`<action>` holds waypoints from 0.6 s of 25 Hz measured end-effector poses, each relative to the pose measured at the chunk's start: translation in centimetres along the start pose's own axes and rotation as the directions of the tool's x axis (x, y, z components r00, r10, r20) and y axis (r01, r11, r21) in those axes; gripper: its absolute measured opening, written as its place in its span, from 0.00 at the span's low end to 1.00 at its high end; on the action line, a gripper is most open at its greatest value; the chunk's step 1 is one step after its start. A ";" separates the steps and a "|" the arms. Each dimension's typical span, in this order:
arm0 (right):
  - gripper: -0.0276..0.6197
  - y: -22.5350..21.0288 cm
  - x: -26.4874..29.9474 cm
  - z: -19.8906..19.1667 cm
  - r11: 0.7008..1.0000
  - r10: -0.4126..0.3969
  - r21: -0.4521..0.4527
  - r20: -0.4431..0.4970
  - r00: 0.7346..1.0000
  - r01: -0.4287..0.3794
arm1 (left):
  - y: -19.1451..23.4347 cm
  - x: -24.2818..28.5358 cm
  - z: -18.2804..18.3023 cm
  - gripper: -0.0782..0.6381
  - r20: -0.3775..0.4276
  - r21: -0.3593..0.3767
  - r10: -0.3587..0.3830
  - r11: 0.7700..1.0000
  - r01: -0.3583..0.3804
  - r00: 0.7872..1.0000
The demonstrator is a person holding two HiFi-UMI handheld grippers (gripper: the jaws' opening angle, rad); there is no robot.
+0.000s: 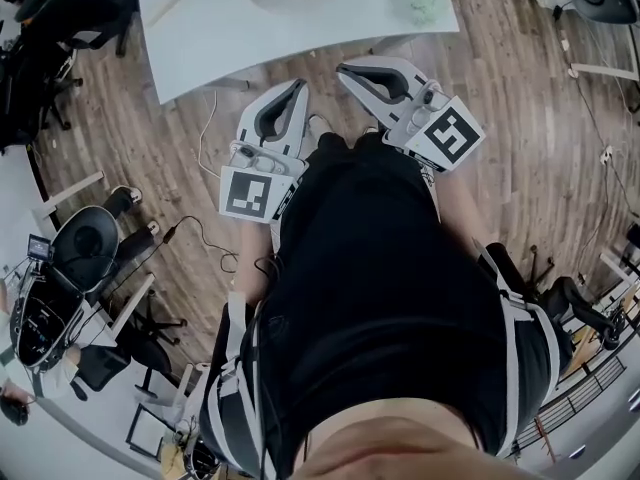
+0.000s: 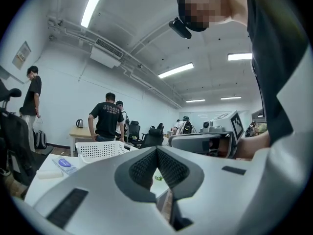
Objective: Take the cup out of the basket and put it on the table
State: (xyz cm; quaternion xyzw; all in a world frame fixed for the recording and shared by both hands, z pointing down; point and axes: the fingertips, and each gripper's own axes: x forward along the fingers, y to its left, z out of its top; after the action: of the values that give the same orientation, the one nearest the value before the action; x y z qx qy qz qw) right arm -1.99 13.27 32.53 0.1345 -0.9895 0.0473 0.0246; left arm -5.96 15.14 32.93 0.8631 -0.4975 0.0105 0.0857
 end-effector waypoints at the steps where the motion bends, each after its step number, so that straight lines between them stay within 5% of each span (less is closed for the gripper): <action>1: 0.07 0.1 0.1 0.1 1.000 -0.004 0.005 0.004 1.000 0.004 | 0.1 -0.1 0.0 0.13 -0.004 0.004 0.000 1.000 0.000 1.000; 15: 0.07 -0.9 0.8 -0.1 1.000 0.000 0.024 -0.013 1.000 0.001 | 1.4 0.9 0.3 0.13 -0.005 0.002 0.009 1.000 -0.009 1.000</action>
State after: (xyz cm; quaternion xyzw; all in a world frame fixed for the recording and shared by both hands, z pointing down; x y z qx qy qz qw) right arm -2.54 12.23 32.76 0.1346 -0.9886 0.0600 0.0297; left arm -6.74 13.67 32.94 0.8609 -0.5012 0.0135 0.0861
